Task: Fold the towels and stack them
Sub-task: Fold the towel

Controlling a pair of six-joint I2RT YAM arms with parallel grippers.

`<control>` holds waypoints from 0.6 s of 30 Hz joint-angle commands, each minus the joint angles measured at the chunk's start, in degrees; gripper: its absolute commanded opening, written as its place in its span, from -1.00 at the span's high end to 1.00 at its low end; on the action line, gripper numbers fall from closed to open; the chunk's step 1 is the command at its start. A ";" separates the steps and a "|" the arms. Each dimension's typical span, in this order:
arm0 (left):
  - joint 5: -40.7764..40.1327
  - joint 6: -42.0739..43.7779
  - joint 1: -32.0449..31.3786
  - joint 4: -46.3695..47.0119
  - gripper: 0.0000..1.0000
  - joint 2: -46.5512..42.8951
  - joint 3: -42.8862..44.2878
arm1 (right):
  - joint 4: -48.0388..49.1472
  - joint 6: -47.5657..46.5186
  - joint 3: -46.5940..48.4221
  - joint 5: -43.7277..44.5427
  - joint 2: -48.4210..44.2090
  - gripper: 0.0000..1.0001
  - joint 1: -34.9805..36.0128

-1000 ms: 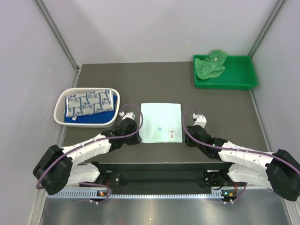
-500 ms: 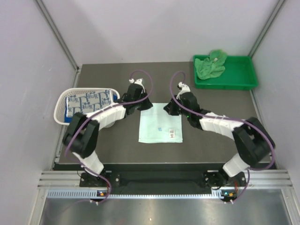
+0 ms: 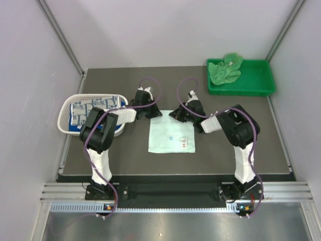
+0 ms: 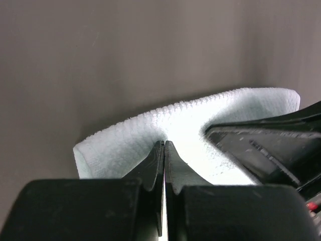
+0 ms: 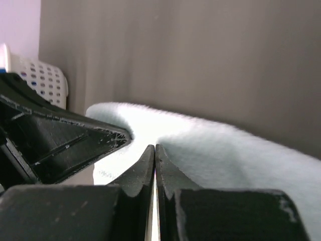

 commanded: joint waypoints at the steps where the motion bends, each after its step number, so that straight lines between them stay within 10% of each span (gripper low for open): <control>1: -0.25 0.03 0.26 4.06 1.00 -0.03 -0.76 | 11.81 3.76 -1.93 0.94 -0.36 1.00 -2.46; 18: -1.93 1.78 2.55 2.40 0.99 -1.26 -0.95 | 12.97 2.18 -8.54 -2.57 -0.80 1.00 -11.78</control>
